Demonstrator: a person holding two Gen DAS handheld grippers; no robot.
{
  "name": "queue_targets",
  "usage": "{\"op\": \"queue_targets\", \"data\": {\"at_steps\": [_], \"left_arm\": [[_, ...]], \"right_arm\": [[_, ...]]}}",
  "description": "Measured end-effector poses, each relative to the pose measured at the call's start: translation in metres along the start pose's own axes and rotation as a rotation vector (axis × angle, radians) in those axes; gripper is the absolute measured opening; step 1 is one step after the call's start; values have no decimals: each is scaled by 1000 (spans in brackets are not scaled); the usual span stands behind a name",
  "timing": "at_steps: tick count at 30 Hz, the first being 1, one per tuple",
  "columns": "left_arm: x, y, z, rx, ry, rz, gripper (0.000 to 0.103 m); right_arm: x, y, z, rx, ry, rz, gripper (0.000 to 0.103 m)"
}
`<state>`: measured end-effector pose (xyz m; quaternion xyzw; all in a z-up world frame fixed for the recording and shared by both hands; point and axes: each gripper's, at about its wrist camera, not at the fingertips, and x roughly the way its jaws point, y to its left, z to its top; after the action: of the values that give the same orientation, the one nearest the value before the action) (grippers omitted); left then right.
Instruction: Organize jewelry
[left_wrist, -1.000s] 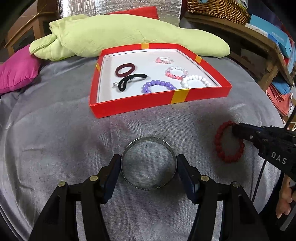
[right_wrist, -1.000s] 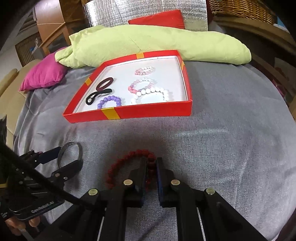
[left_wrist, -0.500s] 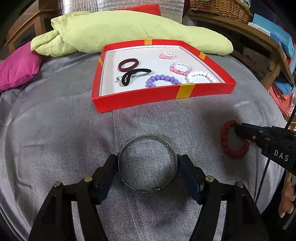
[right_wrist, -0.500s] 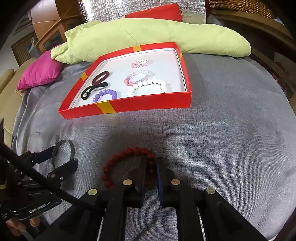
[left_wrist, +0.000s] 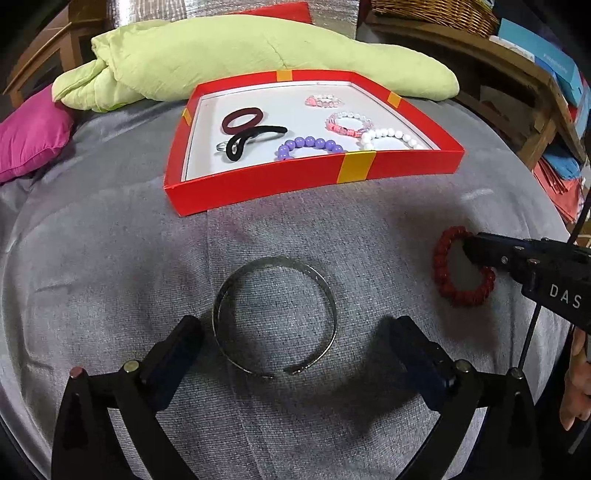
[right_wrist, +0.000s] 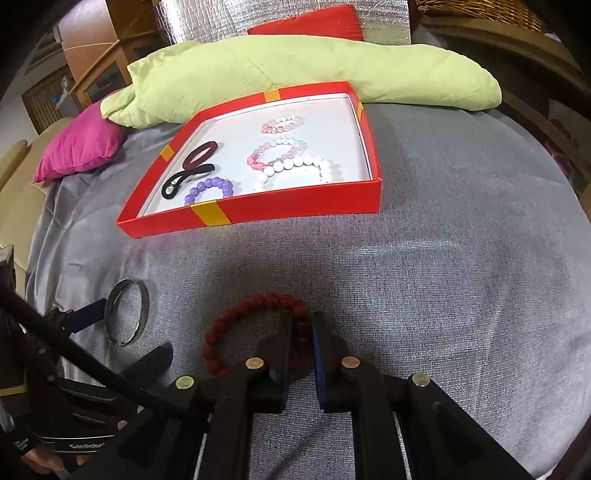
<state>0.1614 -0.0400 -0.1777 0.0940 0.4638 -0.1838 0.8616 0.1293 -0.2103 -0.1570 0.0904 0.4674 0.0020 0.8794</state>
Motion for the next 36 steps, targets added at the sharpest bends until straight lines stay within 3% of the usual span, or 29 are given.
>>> {"op": "queue_targets", "data": {"at_steps": [6, 9, 13, 18, 23, 27, 30, 36], "left_arm": [[-13, 7, 2, -14, -41, 20, 99], [-21, 18, 4, -56, -72, 6, 90], [-17, 31, 2, -103, -40, 1, 77], [-20, 27, 2, -106, -43, -81, 77], [-18, 28, 4, -156, -31, -111, 77], [-18, 26, 4, -154, -32, -115, 78], [-16, 22, 5, -132, -24, -100, 78], [-15, 15, 4, -87, -25, -71, 78]], "right_arm": [[0, -2, 0, 17, 4, 12, 13], [-1, -3, 0, 22, 5, 17, 13], [-1, -5, 0, 37, 7, 26, 13], [0, -8, 1, 60, 7, 44, 13], [-1, -7, 0, 43, 2, 37, 13], [-1, -12, 1, 79, 0, 66, 16], [-2, -14, 1, 105, 0, 117, 29], [-2, -2, 1, 24, 2, 59, 29]]}}
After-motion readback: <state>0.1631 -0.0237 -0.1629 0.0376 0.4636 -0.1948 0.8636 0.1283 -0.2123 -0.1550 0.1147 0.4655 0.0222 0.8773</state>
